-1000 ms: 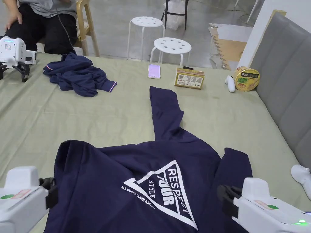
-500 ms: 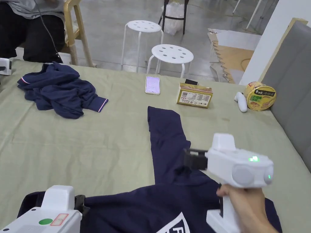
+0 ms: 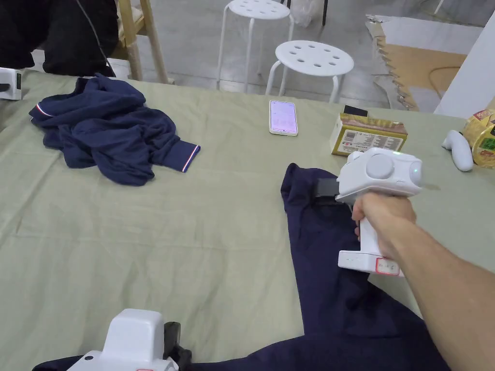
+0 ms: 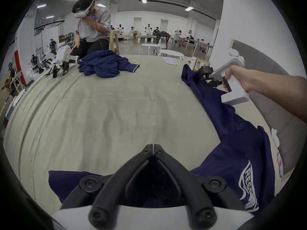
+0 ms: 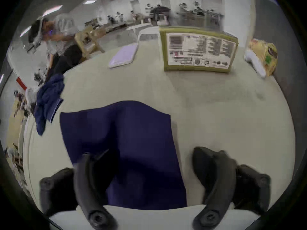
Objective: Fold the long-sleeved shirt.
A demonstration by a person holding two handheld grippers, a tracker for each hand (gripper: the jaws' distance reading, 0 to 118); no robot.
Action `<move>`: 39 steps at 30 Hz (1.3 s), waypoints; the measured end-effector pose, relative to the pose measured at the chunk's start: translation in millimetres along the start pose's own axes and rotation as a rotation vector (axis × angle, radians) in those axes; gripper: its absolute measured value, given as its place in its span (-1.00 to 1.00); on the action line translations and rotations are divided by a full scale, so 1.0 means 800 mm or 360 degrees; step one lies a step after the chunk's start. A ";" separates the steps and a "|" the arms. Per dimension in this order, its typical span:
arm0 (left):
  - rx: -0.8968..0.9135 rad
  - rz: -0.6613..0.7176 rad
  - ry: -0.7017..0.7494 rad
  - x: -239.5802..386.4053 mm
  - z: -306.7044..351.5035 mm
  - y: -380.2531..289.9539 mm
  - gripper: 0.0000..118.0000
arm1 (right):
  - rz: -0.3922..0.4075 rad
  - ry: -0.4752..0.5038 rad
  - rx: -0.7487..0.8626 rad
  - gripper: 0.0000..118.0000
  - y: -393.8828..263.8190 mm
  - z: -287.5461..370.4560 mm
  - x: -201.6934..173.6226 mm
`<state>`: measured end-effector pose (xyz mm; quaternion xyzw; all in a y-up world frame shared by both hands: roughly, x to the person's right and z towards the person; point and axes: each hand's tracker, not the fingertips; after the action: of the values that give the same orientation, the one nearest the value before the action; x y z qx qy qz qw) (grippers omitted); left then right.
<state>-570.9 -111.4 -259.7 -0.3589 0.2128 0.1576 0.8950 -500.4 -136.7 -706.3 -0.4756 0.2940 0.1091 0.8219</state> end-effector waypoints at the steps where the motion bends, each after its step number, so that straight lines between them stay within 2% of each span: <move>1: -0.0006 0.0007 -0.0013 -0.001 0.002 -0.002 -0.92 | -0.0071 0.0028 0.0004 -0.97 0.003 0.014 0.007; 2: -0.0003 0.0013 -0.0011 0.000 0.004 -0.005 -0.92 | -0.0129 0.0182 0.0075 -0.98 0.001 0.028 0.013; 3: 0.0000 0.0010 -0.0009 0.001 0.007 -0.008 -0.92 | -0.0196 0.0141 0.0162 -0.98 0.000 0.046 0.026; 6: -0.0007 0.0025 -0.0011 0.004 0.032 -0.018 -0.92 | 0.0003 0.0183 0.0225 -0.98 -0.028 0.104 0.024; 9: 0.0012 0.0011 -0.0005 0.007 0.067 -0.030 -0.92 | 0.0097 0.0150 0.0370 -0.98 -0.053 0.177 0.016; 15: 0.0061 0.0059 0.0033 -0.001 0.146 -0.066 -0.92 | 0.0320 0.0108 0.0653 -0.98 -0.222 0.315 0.012; 17: 0.0063 0.0070 0.0060 -0.004 0.170 -0.083 -0.92 | 0.0326 0.0142 0.0627 -0.98 -0.286 0.346 0.015; 19: 0.0061 0.0076 0.0061 -0.008 0.197 -0.108 -0.92 | 0.0201 0.0105 0.0653 -0.97 -0.363 0.374 0.019; 20: 0.0059 0.0074 0.0069 -0.010 0.208 -0.119 -0.92 | 0.0183 0.0169 0.0571 -0.98 -0.390 0.378 0.023; 22: 0.0024 0.0099 0.0090 -0.016 0.231 -0.145 -0.92 | 0.0090 0.0163 0.0484 -0.97 -0.453 0.383 0.029; 24: -0.0002 0.0142 0.0102 -0.021 0.247 -0.166 -0.92 | 0.0106 0.0122 0.0421 -0.98 -0.503 0.390 0.028; 27: -0.0043 0.0180 0.0141 -0.024 0.261 -0.192 -0.92 | 0.0102 0.0146 0.0326 -0.98 -0.553 0.389 0.026; 32: -0.0055 0.0186 0.0152 -0.016 0.265 -0.204 -0.92 | 0.0123 0.0188 0.0291 -0.89 -0.589 0.387 0.014; 33: -0.0055 0.0178 0.0148 -0.013 0.264 -0.203 -0.92 | 0.0195 0.0245 0.0250 -0.89 -0.594 0.380 0.014; 34: -0.0049 0.0173 0.0140 -0.009 0.263 -0.201 -0.92 | 0.0227 0.0251 0.0191 -0.76 -0.596 0.374 0.013; 37: -0.0032 0.0129 0.0123 0.005 0.261 -0.192 -0.92 | 0.0246 0.0198 0.0199 0.52 -0.594 0.382 0.015; 38: -0.0018 0.0111 0.0125 0.009 0.262 -0.189 -0.92 | 0.0222 0.0184 0.0235 1.00 -0.592 0.389 0.018; 39: -0.0005 0.0096 0.0124 0.013 0.262 -0.185 -0.92 | 0.0160 0.0233 0.0297 1.00 -0.590 0.404 0.023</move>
<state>-441.8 -64.1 -42.9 -0.3595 0.2581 0.1707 0.8804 -146.5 -112.0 -257.2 -0.3885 0.3854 0.0874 0.8324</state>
